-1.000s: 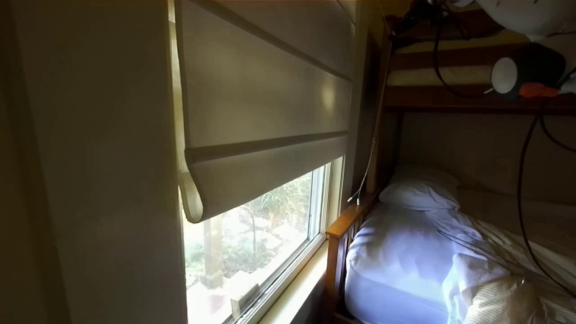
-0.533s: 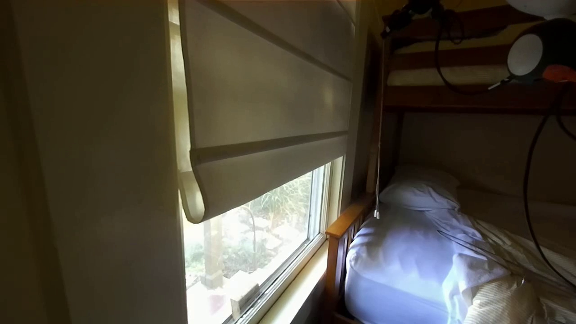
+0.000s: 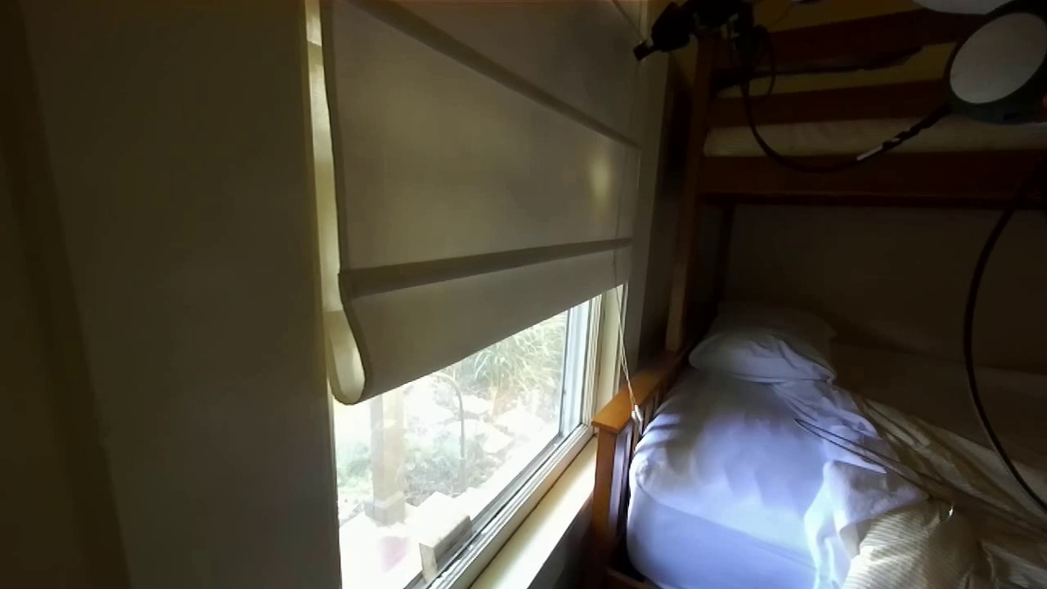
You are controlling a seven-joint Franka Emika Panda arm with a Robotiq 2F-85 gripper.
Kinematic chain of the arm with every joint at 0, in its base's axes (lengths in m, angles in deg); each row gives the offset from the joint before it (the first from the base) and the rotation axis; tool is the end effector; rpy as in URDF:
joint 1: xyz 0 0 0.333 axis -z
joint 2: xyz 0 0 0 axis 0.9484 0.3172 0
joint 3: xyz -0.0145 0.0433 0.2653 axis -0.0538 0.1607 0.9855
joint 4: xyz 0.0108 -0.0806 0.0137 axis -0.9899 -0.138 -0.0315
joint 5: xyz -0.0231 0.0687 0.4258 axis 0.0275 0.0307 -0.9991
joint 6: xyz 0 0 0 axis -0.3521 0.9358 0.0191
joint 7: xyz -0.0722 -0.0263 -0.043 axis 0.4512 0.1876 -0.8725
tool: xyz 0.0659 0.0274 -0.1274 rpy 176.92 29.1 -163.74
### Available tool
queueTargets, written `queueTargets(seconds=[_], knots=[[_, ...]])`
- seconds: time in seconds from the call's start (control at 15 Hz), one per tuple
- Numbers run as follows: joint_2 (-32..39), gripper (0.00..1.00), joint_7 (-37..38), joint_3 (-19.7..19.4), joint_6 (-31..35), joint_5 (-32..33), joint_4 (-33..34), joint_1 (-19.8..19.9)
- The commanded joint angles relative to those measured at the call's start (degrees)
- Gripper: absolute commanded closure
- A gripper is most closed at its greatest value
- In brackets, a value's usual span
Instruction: Close the blinds.
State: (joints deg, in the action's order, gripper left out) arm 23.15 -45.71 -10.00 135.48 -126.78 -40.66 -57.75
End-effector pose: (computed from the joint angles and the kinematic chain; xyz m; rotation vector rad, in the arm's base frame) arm 0.5949 -0.2505 0.8184 -2.5359 -0.3093 -1.4944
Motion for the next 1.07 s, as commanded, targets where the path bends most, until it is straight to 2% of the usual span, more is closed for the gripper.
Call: queueTargets(seconds=[0.0,0.2,0.6,0.73,0.8,1.0], knots=[[-7.85,1.00,-1.97,0.21,-5.58,0.86,-12.92,-0.83],[-12.23,1.00,-3.08,-0.37,-5.84,4.50,-17.86,-1.13],[-17.40,1.00,-6.04,1.17,-4.10,0.08,-27.80,-1.42],[-18.68,1.00,-5.06,0.97,-4.33,2.50,-30.98,-0.97],[-14.01,0.99,-3.28,0.54,-0.75,-0.42,-21.11,-0.53],[-15.31,0.99,-3.35,0.44,-0.75,-0.39,-24.16,-0.46]])
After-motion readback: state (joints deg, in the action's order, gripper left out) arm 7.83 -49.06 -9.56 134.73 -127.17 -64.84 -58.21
